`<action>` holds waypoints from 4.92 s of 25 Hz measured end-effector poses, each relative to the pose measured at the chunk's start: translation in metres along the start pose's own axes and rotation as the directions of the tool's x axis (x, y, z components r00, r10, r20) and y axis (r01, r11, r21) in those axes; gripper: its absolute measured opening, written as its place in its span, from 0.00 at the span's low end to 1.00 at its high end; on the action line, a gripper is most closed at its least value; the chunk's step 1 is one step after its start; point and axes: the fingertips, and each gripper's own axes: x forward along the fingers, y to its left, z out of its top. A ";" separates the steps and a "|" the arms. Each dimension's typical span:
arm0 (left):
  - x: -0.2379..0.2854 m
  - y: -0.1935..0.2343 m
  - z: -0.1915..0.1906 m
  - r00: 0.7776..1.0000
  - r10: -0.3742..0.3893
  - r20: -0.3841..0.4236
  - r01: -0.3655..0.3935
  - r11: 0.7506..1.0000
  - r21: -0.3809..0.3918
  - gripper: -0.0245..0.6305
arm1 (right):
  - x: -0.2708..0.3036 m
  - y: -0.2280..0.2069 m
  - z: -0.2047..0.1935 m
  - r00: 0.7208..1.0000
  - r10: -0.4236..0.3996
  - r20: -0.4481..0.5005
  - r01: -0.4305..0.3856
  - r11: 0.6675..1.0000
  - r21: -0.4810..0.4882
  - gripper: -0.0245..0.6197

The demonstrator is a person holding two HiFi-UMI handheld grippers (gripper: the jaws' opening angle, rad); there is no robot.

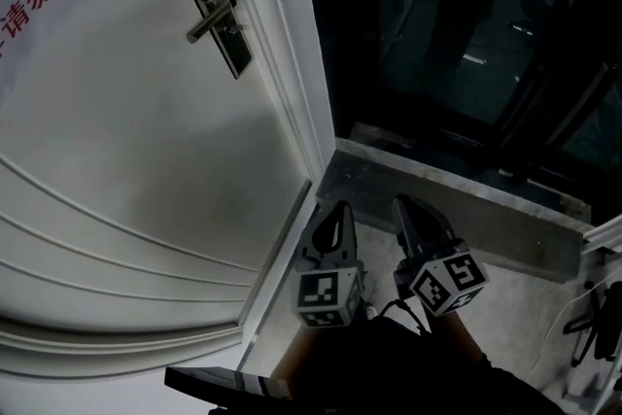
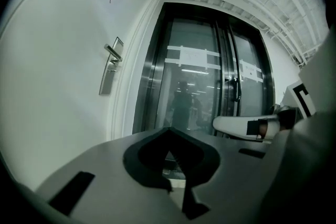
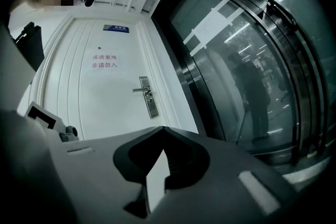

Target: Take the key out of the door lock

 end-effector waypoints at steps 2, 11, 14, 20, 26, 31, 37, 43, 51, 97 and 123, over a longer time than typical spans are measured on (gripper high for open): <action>0.013 0.004 0.002 1.000 0.002 -0.002 -0.002 1.000 0.003 0.04 | 0.012 -0.007 0.002 1.000 0.002 0.003 -0.002 1.000 0.003 0.04; 0.076 0.034 0.026 0.999 0.011 0.030 -0.011 1.000 0.006 0.04 | 0.078 -0.035 0.011 1.000 0.025 -0.007 -0.025 1.000 -0.011 0.04; 0.104 0.054 0.031 0.999 0.029 0.018 -0.029 0.999 0.012 0.04 | 0.115 -0.043 0.010 0.998 0.054 -0.033 -0.054 0.999 -0.005 0.04; 0.141 0.106 0.044 0.996 0.081 0.026 -0.081 0.997 0.003 0.04 | 0.188 -0.040 0.008 0.991 0.120 -0.060 -0.121 0.993 -0.012 0.04; 0.156 0.153 0.052 0.989 0.146 0.034 -0.145 0.989 -0.021 0.04 | 0.242 -0.027 0.003 0.979 0.181 -0.090 -0.183 0.983 -0.013 0.04; 0.158 0.185 0.052 0.974 0.225 0.040 -0.223 0.974 -0.039 0.04 | 0.271 -0.016 -0.007 0.962 0.238 -0.131 -0.242 0.970 -0.017 0.04; 0.155 0.216 0.052 0.939 0.341 0.040 -0.338 0.939 -0.065 0.04 | 0.302 0.002 -0.010 0.917 0.356 -0.183 -0.377 0.921 -0.101 0.04; 0.146 0.245 0.057 0.857 0.510 0.067 -0.503 0.858 -0.105 0.04 | 0.340 0.019 -0.011 0.835 0.500 -0.231 -0.530 0.844 -0.088 0.04; 0.122 0.267 0.064 0.711 0.697 0.092 -0.683 0.716 -0.146 0.04 | 0.368 0.050 0.005 0.697 0.683 -0.217 -0.716 0.676 -0.174 0.04; 0.046 0.284 0.087 0.531 0.835 0.144 -0.813 0.550 -0.194 0.04 | 0.448 0.121 0.071 0.762 0.630 -0.148 -0.093 -0.120 -0.988 0.11; 0.047 0.283 0.086 0.532 0.834 0.147 -0.810 0.552 -0.197 0.04 | 0.448 0.119 0.071 0.765 0.617 -0.182 -0.047 -0.228 -0.973 0.05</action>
